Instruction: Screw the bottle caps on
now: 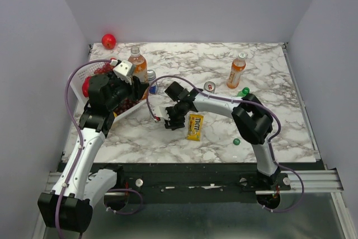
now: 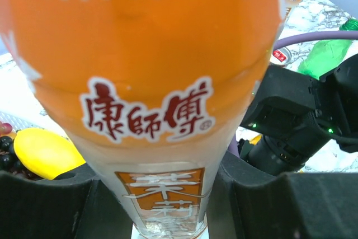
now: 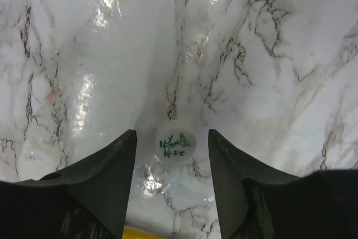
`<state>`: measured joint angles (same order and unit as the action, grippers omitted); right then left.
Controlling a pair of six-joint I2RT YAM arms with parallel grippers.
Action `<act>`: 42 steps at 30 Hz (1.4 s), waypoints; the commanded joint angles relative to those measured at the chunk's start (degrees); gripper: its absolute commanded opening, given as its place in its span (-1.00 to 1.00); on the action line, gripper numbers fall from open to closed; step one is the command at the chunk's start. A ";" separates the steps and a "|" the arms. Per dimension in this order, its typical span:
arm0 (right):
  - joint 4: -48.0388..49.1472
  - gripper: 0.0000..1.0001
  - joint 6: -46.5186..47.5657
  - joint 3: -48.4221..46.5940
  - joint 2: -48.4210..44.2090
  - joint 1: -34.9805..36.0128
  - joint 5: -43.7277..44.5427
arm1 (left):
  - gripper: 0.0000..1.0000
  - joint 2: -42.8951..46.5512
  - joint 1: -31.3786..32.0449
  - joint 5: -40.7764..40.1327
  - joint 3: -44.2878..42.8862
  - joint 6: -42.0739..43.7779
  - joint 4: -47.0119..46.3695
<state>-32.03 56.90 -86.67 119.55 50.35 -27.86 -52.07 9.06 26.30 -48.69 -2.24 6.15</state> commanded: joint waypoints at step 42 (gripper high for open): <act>-7.93 -0.57 -3.20 6.34 -17.40 -2.26 0.62 | -1.00 -7.14 -2.03 8.40 -1.67 5.84 -5.89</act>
<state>-32.75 56.14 -80.47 112.90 50.39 -22.79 -55.09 7.44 29.93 -47.27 -0.75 3.16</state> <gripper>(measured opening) 0.370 0.513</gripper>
